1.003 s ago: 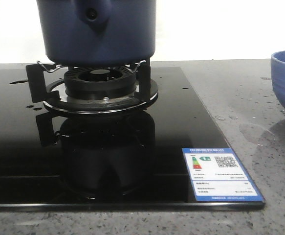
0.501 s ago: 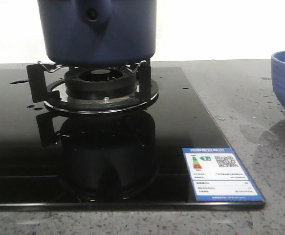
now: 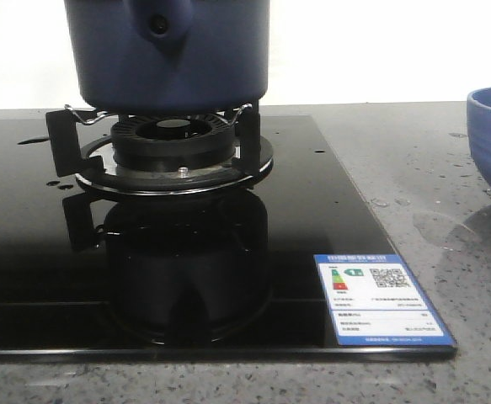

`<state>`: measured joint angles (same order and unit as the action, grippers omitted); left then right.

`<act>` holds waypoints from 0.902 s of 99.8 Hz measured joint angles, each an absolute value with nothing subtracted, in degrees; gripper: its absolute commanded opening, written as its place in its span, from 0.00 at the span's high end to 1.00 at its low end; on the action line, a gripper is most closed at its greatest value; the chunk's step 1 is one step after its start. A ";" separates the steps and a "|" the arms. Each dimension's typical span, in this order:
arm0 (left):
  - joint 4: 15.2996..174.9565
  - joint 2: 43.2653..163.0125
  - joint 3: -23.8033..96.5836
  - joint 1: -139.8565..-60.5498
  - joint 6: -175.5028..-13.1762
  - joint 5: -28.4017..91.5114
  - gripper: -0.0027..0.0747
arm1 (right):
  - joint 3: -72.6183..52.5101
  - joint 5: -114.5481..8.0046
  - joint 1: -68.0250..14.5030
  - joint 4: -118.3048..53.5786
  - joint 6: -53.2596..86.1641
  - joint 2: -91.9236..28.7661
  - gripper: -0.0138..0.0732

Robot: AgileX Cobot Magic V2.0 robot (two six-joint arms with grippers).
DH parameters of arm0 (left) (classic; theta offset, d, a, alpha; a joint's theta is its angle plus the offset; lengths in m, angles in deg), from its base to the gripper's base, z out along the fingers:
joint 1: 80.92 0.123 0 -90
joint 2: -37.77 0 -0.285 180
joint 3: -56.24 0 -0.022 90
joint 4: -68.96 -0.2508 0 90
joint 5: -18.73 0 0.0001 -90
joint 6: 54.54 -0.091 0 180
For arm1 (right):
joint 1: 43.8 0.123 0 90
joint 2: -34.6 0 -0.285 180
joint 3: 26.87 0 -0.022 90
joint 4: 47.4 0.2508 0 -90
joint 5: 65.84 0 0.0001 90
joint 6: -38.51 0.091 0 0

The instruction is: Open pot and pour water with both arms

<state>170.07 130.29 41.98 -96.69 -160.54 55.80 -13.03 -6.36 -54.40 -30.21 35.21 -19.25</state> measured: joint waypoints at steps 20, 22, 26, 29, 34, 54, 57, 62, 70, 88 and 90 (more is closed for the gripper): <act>167.93 120.30 41.63 -95.98 -154.94 54.27 0.34 | -12.89 -7.09 -53.46 -30.21 32.84 -17.55 0.91; 166.96 118.78 41.35 -95.88 -153.43 54.11 0.38 | -12.78 -7.53 -53.04 -30.21 32.35 -17.25 0.91; 164.65 115.49 40.68 -95.65 -150.73 53.74 0.48 | -12.14 -8.45 -51.97 -30.21 31.29 -16.13 0.91; 162.86 113.26 39.67 -95.52 -148.01 53.47 0.55 | -11.61 -9.09 -51.16 -30.21 30.47 -15.21 0.91; 159.52 109.11 37.66 -95.12 -144.58 53.35 0.67 | -10.27 -10.44 -49.66 -30.21 28.90 -12.92 0.91; 152.12 89.36 24.67 -95.00 -139.14 51.68 0.99 | -0.55 -17.49 -44.29 -30.21 23.32 -0.45 0.91; 151.75 86.42 22.07 -95.00 -139.02 51.07 0.99 | 1.04 -18.40 -43.84 -30.21 23.09 1.56 0.91; 151.40 81.07 18.49 -95.00 -138.79 49.93 0.99 | 3.81 -19.82 -43.21 -30.21 22.84 5.64 0.91; 151.29 72.22 13.10 -95.00 -138.32 47.49 0.99 | 8.29 -21.86 -42.97 -30.21 22.51 11.21 0.91; 151.29 57.26 1.06 -95.00 -133.86 39.35 0.99 | 15.79 -25.33 -42.95 -30.21 19.94 22.66 0.91; 151.29 55.82 -0.19 -95.00 -133.36 38.51 0.99 | 16.52 -25.43 -42.95 -30.21 19.81 23.70 0.91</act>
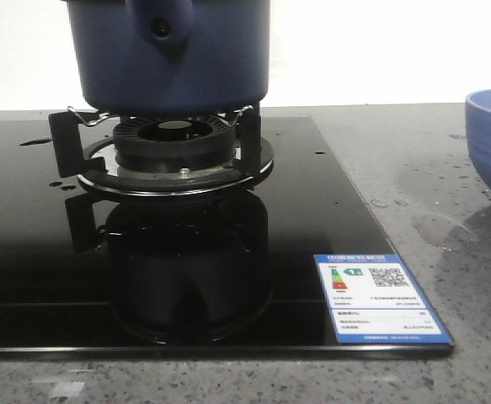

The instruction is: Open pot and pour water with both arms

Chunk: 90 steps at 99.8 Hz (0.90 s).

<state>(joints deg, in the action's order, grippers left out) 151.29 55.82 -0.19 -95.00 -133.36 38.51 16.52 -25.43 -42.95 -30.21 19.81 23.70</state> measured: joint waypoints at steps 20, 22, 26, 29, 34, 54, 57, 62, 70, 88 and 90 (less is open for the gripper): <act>151.49 46.26 -7.93 -95.00 -131.84 35.28 0.99 | 20.54 -25.08 -42.95 -30.21 19.71 27.59 0.91; 151.47 45.77 -8.29 -95.00 -131.84 35.14 0.99 | 20.64 -24.96 -42.95 -30.21 19.71 27.59 0.91; 151.47 45.26 -8.75 -95.00 -131.72 35.15 0.99 | 21.00 -24.98 -42.95 -30.21 19.70 27.59 0.91; 151.51 45.27 -8.87 -95.00 -131.72 35.15 0.99 | 21.11 -24.84 -42.95 -30.21 19.59 27.59 0.91; 151.61 45.27 -9.00 -95.00 -131.72 35.12 0.99 | 21.33 -24.85 -42.95 -30.21 19.60 27.59 0.91; 151.73 45.27 -9.12 -95.00 -131.60 35.03 0.99 | 21.51 -24.72 -42.95 -30.21 19.60 27.59 0.91; 151.73 45.27 -9.12 -95.00 -131.60 35.03 0.99 | 21.51 -24.72 -42.95 -30.21 19.60 27.59 0.91; 151.73 45.27 -9.12 -95.00 -131.60 35.03 0.99 | 21.51 -24.72 -42.95 -30.21 19.58 27.59 0.91; 151.83 45.27 -9.12 -95.00 -131.60 34.91 0.99 | 21.51 -24.72 -42.95 -30.21 19.58 27.59 0.91; 151.83 45.27 -9.12 -95.00 -131.52 34.91 0.99 | 21.51 -24.72 -42.95 -30.21 19.48 27.59 0.91; 151.83 45.27 -9.12 -95.00 -131.52 34.91 0.99 | 21.51 -24.72 -42.95 -30.21 19.48 27.59 0.91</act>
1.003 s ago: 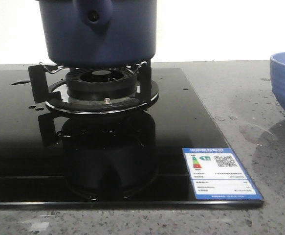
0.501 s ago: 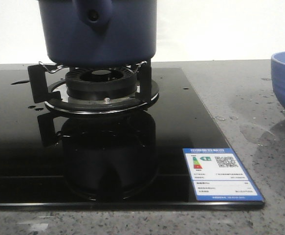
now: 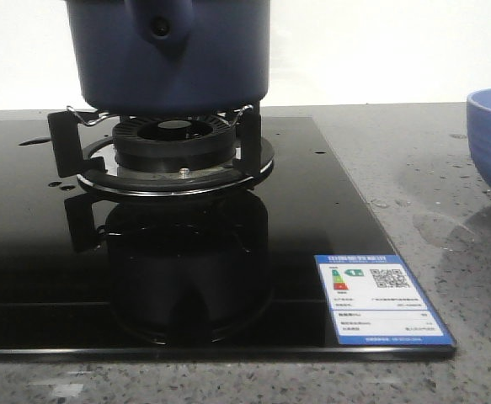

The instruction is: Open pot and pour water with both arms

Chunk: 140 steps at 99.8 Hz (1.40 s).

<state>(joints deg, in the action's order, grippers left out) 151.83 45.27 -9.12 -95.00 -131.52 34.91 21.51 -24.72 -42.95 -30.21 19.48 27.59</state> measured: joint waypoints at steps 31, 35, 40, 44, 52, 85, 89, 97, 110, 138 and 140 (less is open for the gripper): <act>140.88 45.27 -9.12 -95.00 -124.12 28.16 0.99 | 21.51 -24.72 -42.95 -30.21 19.48 27.59 0.91; 132.82 45.27 -9.24 -95.00 -118.32 26.97 0.99 | 21.51 -24.72 -42.95 -30.21 19.48 27.59 0.91; 120.60 45.27 -9.50 -95.00 -107.87 25.56 0.99 | 21.51 -24.72 -42.95 -30.21 19.48 27.59 0.91; 110.77 45.27 -9.98 -95.00 -97.53 24.72 0.99 | 21.51 -24.72 -42.95 -30.21 19.48 27.59 0.91; 88.13 45.27 -11.70 -95.00 -77.55 24.60 0.99 | 21.51 -24.72 -42.95 -30.21 19.48 27.59 0.91; 66.23 45.27 -21.21 -90.33 -54.54 27.11 0.99 | 21.51 -24.72 -42.95 -30.21 19.36 27.59 0.91; 66.11 45.27 -21.21 -88.67 -54.07 27.62 0.99 | 21.51 -24.72 -42.95 -30.21 19.36 27.59 0.91; 66.11 45.27 -21.21 -85.71 -53.42 30.17 0.99 | 21.51 -24.72 -42.95 -30.21 19.36 27.59 0.91; 66.11 45.27 -21.21 -81.74 -53.30 34.78 0.99 | 21.51 -24.72 -42.95 -30.21 19.36 27.59 0.91; 66.78 45.27 -21.21 -79.22 -53.01 37.60 0.99 | 21.51 -24.72 -42.95 -30.21 19.36 27.59 0.91; 66.78 45.27 -21.21 -79.22 -53.01 37.60 0.99 | 21.51 -24.72 -42.95 -30.21 19.36 27.59 0.91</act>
